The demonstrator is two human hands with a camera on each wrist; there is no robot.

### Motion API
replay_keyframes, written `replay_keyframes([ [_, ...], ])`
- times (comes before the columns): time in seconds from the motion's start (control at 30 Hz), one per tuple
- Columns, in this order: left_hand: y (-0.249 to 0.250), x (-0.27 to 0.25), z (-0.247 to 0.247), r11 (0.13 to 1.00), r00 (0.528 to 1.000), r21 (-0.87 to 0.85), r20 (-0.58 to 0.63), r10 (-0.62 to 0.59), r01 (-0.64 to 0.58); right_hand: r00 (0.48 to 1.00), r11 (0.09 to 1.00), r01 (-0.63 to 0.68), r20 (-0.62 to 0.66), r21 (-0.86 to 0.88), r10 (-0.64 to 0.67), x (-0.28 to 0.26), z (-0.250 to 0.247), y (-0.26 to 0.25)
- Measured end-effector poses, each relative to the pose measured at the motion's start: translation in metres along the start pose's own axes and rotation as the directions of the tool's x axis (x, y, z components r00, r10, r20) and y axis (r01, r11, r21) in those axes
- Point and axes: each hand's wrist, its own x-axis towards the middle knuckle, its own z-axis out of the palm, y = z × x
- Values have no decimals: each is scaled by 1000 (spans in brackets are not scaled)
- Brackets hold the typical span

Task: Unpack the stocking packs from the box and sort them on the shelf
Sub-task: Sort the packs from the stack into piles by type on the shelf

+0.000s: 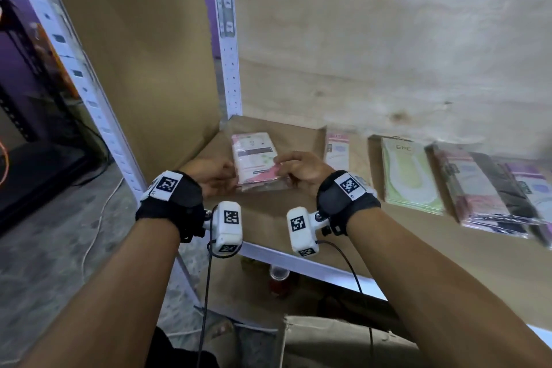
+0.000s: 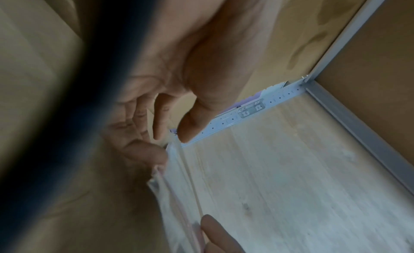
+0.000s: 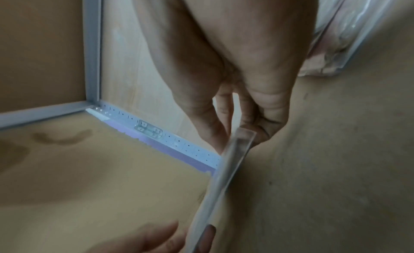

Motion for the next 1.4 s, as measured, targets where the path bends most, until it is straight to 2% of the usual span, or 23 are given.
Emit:
replay_keyframes([
  [0.1,10,-7,2,990,990,23,-14,137,-137,999,1000,18,36,9,-18,-13,-9,-8],
  [0.17,19,-17,6,952,955,81,45,292,-294,999,999,29,19,35,-30,-22,-19,-18],
  [0.2,23,-22,8,914,922,126,95,377,-386,999,996,36,20,76,-37,-27,-24,-23],
  [0.27,30,-32,16,786,818,229,177,547,-575,997,983,60,36,173,-67,-38,-34,-34],
  [0.33,35,-43,29,657,708,277,159,689,-701,992,970,102,49,222,-116,-49,-47,-44],
  [0.43,41,-58,48,497,536,294,66,842,-817,982,954,151,74,260,-176,-67,-68,-55],
  [0.53,51,-71,65,342,357,355,-24,934,-870,967,931,185,109,316,-230,-84,-91,-59],
  [0.6,57,-83,81,279,283,331,-37,958,-902,958,912,195,130,360,-256,-95,-106,-58],
  [0.63,59,-88,90,264,267,299,-34,963,-917,955,905,201,133,374,-267,-101,-114,-55],
  [0.67,61,-91,99,260,263,263,-24,965,-929,952,901,212,128,379,-278,-108,-123,-52],
  [0.73,60,-92,119,297,304,173,13,953,-939,946,912,265,99,314,-309,-120,-141,-41],
  [0.87,45,-84,164,468,467,-7,53,883,-884,938,938,346,41,-3,-346,-140,-181,-1],
  [0.97,32,-72,195,640,633,-98,96,768,-762,936,912,353,82,-209,-344,-151,-206,25],
  [1.07,19,-56,216,782,768,-116,149,623,-612,948,927,316,44,-203,-314,-156,-231,45],
  [1.13,16,-47,221,837,823,-80,157,546,-541,956,943,294,66,-156,-287,-159,-243,52],
  [1.2,14,-38,220,845,831,-93,152,534,-526,964,946,266,79,-183,-255,-162,-253,55],
  [1.27,14,-31,216,834,816,-45,183,548,-550,972,944,237,69,-228,-227,-165,-263,55],
  [1.33,12,-26,213,799,783,82,281,555,-595,973,939,231,57,-255,-224,-167,-269,55],
  [1.4,10,-23,216,751,742,130,335,581,-647,973,938,230,47,-259,-226,-167,-273,56],
])
